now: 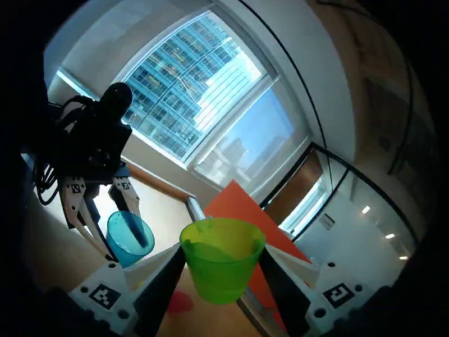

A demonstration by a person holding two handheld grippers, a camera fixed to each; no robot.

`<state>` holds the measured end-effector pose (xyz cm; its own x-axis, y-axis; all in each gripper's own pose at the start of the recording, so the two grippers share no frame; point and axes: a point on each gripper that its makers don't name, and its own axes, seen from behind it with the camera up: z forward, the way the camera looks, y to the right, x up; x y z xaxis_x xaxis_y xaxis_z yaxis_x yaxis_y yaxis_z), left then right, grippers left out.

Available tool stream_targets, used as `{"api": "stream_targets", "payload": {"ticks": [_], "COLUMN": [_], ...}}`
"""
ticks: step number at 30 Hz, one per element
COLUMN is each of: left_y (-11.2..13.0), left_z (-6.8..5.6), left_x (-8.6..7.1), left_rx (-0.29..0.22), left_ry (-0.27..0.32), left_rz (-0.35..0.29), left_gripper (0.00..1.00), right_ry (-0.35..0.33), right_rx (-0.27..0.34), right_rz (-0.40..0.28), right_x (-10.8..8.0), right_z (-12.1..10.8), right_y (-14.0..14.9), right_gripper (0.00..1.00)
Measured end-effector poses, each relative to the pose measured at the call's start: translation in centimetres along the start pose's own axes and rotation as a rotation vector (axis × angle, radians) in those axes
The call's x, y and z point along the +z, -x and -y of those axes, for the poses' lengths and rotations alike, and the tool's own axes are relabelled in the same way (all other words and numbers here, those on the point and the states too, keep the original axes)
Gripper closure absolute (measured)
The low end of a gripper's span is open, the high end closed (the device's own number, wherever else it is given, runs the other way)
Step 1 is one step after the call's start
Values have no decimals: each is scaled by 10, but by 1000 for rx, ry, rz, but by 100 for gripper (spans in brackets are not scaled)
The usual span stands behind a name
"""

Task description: Pour water

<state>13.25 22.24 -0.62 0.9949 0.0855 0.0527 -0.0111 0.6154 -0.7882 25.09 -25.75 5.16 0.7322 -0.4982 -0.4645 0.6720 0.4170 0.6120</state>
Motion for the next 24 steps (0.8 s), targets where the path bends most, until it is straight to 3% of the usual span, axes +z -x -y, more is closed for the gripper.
{"api": "stream_targets", "payload": {"ticks": [24], "left_y": [-3], "left_z": [-5], "left_x": [6], "left_rx": [-1], "left_ry": [23], "left_rz": [-10], "left_gripper": [17], "right_ry": [3], "right_rx": [-258], "right_rz": [7], "right_x": [28], "right_z": [-14], "right_y": [-15], "right_gripper": [11]}}
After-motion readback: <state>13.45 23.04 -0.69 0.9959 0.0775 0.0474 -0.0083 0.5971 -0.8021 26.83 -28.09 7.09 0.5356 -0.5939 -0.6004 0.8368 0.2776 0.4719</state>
